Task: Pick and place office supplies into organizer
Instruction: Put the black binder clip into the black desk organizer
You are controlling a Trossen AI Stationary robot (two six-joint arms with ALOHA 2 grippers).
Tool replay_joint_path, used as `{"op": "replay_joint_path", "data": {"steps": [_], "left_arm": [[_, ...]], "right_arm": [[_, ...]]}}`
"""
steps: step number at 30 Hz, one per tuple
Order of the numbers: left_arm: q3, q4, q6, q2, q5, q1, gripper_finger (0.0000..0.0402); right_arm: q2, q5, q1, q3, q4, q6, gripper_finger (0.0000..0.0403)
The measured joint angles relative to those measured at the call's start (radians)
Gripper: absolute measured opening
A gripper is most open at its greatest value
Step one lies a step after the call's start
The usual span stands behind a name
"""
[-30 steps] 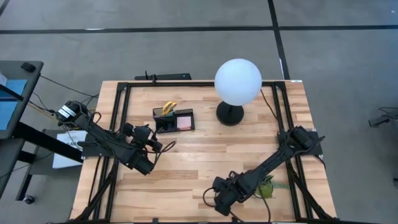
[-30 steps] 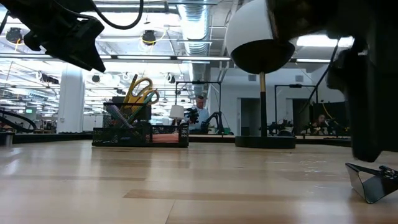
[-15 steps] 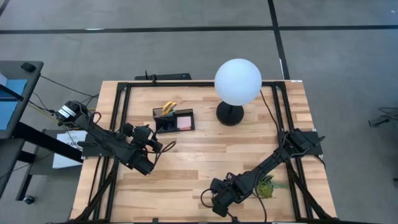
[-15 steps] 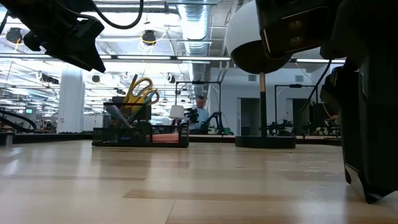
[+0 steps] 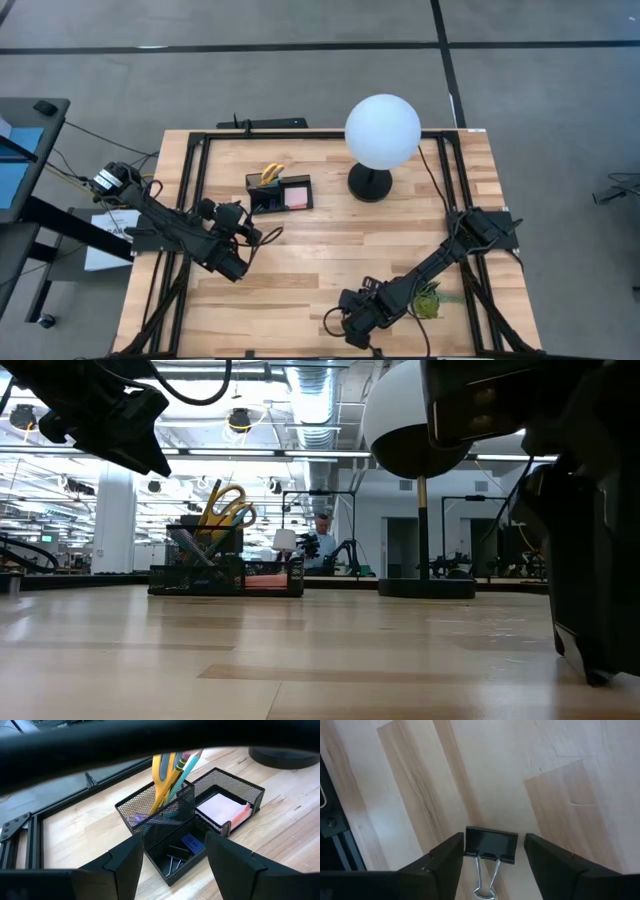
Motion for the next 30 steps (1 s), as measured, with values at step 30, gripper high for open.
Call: {"op": "replay_joint_path", "data": {"steps": [30], "left_arm": [[0.000,-0.015,0.041,0.000,-0.065,0.000,0.0208]], "right_arm": [[0.000,0.322,-0.446,-0.006,0.549,-0.598,0.0134]]}}
